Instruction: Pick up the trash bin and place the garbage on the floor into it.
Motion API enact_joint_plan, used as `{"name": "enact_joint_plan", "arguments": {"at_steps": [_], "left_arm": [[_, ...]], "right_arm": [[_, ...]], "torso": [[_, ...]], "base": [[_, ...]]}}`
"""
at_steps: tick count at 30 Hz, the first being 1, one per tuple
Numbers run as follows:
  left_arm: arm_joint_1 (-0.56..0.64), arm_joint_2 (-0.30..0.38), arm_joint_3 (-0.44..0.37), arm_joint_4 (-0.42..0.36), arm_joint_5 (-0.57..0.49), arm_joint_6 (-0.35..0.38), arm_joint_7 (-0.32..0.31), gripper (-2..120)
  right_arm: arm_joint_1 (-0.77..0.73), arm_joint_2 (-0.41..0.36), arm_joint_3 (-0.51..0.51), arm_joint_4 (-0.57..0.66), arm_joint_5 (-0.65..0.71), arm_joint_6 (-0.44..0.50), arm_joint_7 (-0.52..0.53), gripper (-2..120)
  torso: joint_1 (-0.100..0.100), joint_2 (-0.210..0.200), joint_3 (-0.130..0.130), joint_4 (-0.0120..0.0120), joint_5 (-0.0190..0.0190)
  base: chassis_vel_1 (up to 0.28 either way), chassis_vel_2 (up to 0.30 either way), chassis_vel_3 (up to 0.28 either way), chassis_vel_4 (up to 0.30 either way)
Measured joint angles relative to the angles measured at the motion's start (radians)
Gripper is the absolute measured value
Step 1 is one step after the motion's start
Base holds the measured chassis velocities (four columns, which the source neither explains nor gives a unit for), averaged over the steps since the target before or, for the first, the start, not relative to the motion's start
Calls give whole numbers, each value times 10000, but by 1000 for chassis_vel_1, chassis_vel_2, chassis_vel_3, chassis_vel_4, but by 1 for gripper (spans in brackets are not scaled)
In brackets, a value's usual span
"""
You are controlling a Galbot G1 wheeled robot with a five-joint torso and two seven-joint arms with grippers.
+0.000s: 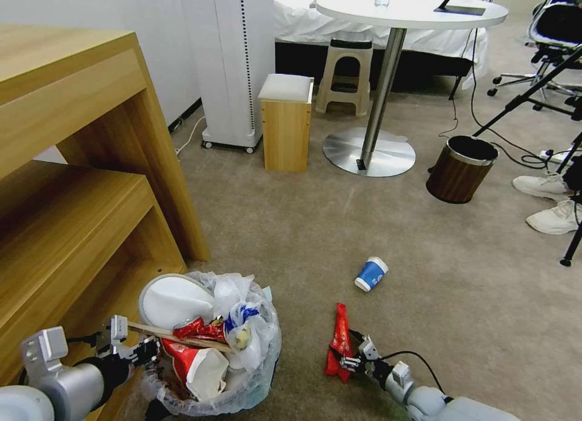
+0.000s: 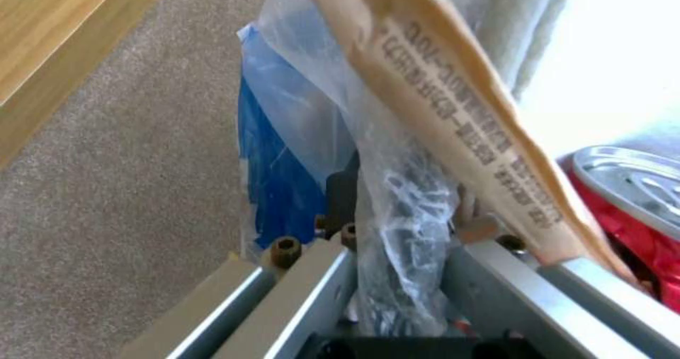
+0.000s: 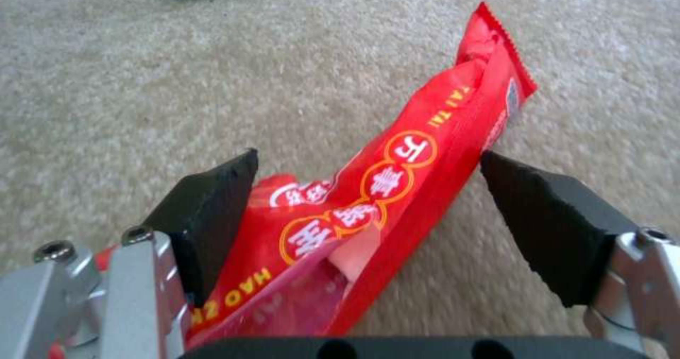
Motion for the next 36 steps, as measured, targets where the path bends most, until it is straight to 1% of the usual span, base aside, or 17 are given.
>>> {"name": "enact_joint_plan", "arguments": {"at_steps": [7,9,10,11,12,14,16,17,18,19,20,21,22,23,24,26,36], "left_arm": [[25,-6,-5,0,0,-22,0,0],[14,-3,-9,0,-9,-54,0,0],[14,-3,-9,0,-9,-54,0,0],[-4,-7,9,0,-8,-57,1,0],[-19,-15,24,0,-9,-59,0,0],[-53,-28,69,0,-9,-67,0,0],[-53,-29,72,0,-9,-68,0,0],[-51,-30,77,0,-9,-67,0,0],[-51,-30,77,0,-9,-67,0,0],[-50,-30,77,0,-9,-69,1,0],[-51,-30,78,0,-9,-71,0,0],[-58,-35,93,0,-9,-73,0,0],[-58,-35,93,0,-9,-73,0,0],[-64,-46,106,0,-9,-74,0,0],[-64,-51,108,0,-9,-74,0,0],[-63,-79,112,0,-8,-74,0,0],[26,-172,100,1,10,-75,0,0]], "right_arm": [[147,132,-176,-25,23,-115,351,75],[161,134,-202,11,-37,-148,593,64],[161,134,-202,11,-37,-148,593,64],[125,129,-140,38,-89,-148,663,57],[104,122,-119,49,-114,-137,675,54],[-33,26,-26,95,-253,-97,699,42],[-51,19,-6,83,-285,-88,703,41],[-105,-1,69,34,-371,-47,713,34],[-105,-1,69,34,-371,-47,713,34],[-122,-20,97,43,-380,-38,714,28],[-130,-31,116,52,-389,-34,715,27],[-144,-53,170,76,-418,-13,714,19],[-144,-53,170,76,-418,-13,714,19],[-149,-61,188,87,-439,17,718,14],[-151,-72,191,101,-450,26,717,12],[-162,-113,212,129,-492,41,715,1],[-212,-90,268,76,-647,107,706,0]], "torso": [[0,0,0,-1,2],[1,0,0,-2,1],[1,0,0,-2,1],[0,0,0,-2,1],[0,0,0,-1,1],[0,0,0,-4,0],[0,0,0,-4,-1],[0,0,0,-4,1],[0,0,0,-4,1],[0,0,0,-3,2],[0,0,0,-3,1],[0,0,0,-3,0],[0,0,0,-3,0],[0,0,0,-3,0],[0,0,0,-3,1],[0,0,0,-2,0],[0,0,0,-2,1]], "base": [[0,0,0,0],[0,0,0,0],[0,0,0,0],[0,0,0,0],[0,0,0,0],[0,0,0,0],[0,0,0,0],[0,0,0,0],[0,0,0,0],[0,0,0,0],[0,0,0,0],[0,0,0,0],[0,0,0,0],[0,0,0,0],[0,0,0,0],[0,0,0,0],[0,0,0,0]]}}
